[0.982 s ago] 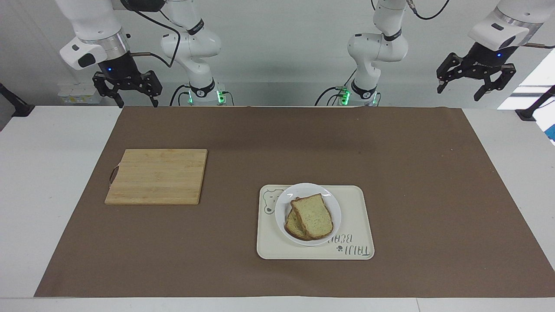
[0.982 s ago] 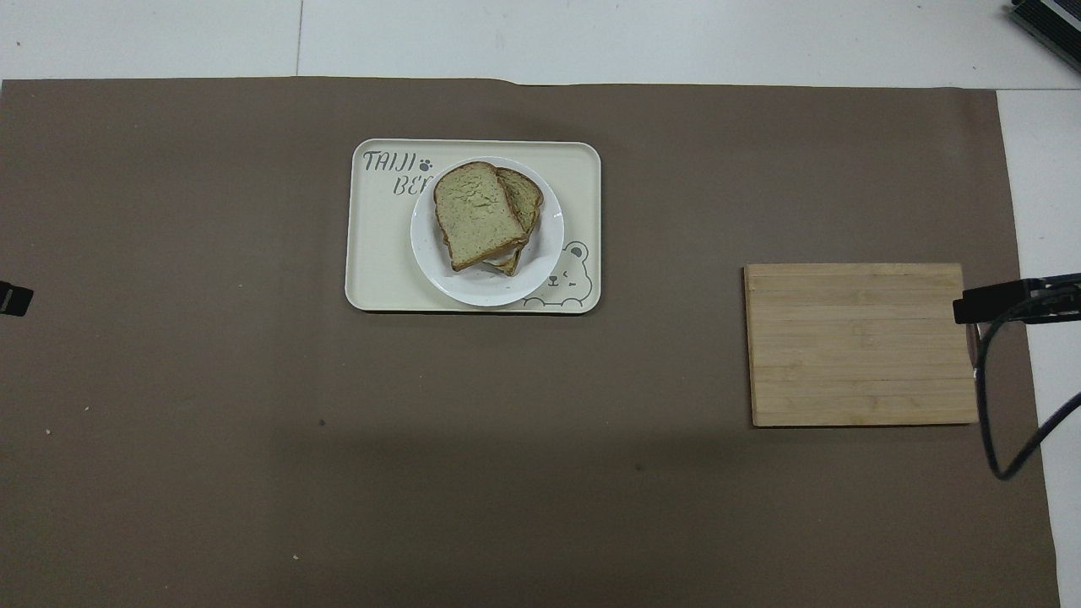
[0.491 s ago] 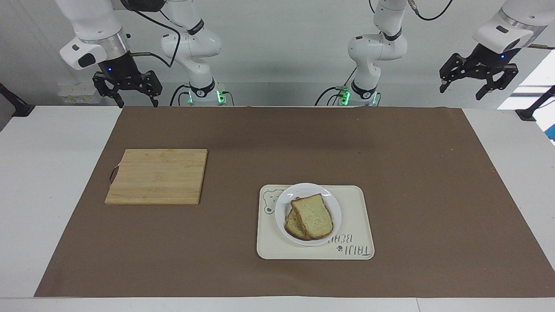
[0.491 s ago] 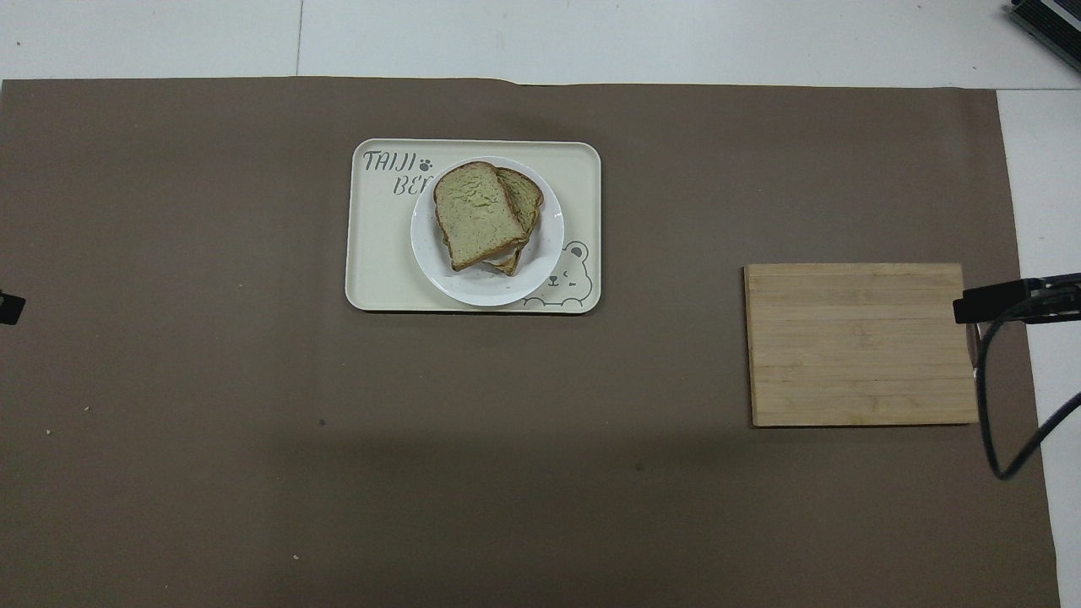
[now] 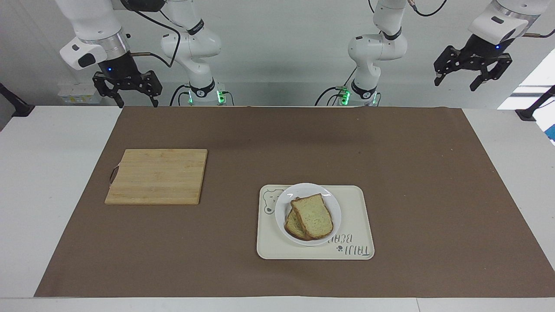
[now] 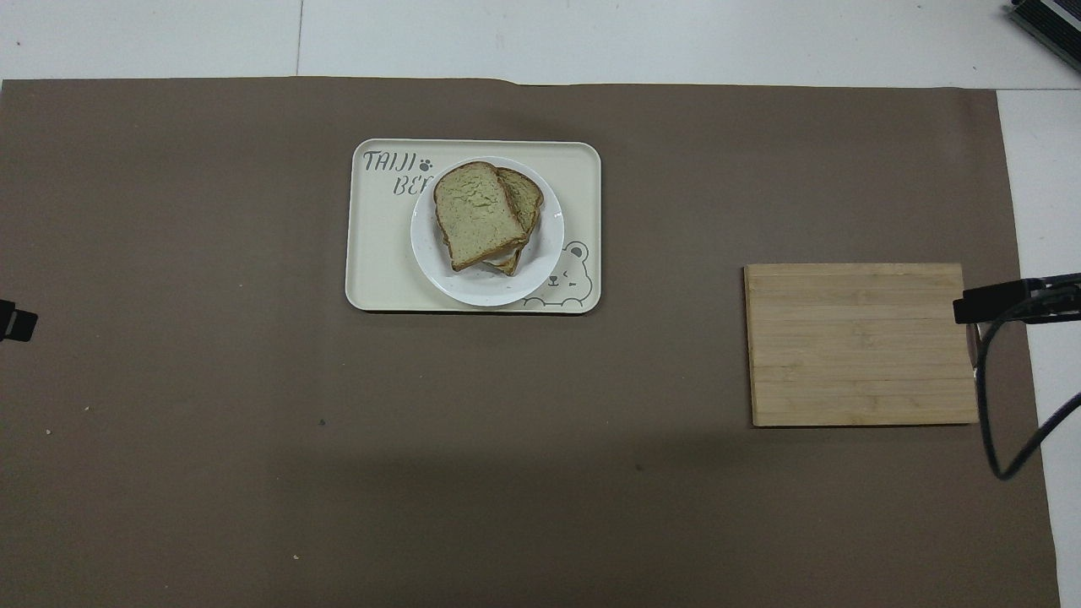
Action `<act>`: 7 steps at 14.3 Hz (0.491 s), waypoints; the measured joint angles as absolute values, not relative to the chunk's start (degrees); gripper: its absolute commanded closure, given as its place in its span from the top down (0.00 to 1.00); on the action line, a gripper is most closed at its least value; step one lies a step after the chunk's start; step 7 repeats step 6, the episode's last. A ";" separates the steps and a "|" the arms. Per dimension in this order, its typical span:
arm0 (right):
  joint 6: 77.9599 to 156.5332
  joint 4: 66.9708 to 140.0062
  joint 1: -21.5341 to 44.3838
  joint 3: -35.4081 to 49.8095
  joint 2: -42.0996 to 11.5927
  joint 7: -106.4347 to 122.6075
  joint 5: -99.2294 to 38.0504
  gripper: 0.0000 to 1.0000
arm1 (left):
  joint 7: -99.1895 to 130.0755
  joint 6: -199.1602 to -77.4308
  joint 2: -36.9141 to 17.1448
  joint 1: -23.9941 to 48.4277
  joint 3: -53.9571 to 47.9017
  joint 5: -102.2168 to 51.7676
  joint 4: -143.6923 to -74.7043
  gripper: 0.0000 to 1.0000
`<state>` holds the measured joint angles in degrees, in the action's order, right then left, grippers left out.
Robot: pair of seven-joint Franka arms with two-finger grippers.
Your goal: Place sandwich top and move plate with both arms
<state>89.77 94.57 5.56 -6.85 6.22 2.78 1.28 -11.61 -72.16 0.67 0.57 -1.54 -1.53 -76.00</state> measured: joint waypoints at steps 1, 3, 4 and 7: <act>89.77 94.57 5.56 -6.85 6.22 2.78 1.28 1.00 | -11.36 -72.03 0.82 0.57 -1.78 -1.51 -76.07 1.00; 89.77 94.57 5.56 -6.85 6.22 2.78 1.28 1.00 | -10.54 -72.03 0.92 0.51 -1.71 -1.48 -76.09 1.00; 89.77 94.57 5.56 -6.85 6.22 2.78 1.28 1.00 | -10.04 -72.03 0.93 0.48 -1.63 -1.48 -76.09 1.00; 89.77 94.57 5.56 -6.85 6.22 2.78 1.28 1.00 | -9.64 -72.05 0.93 0.48 -1.61 -1.48 -76.09 1.00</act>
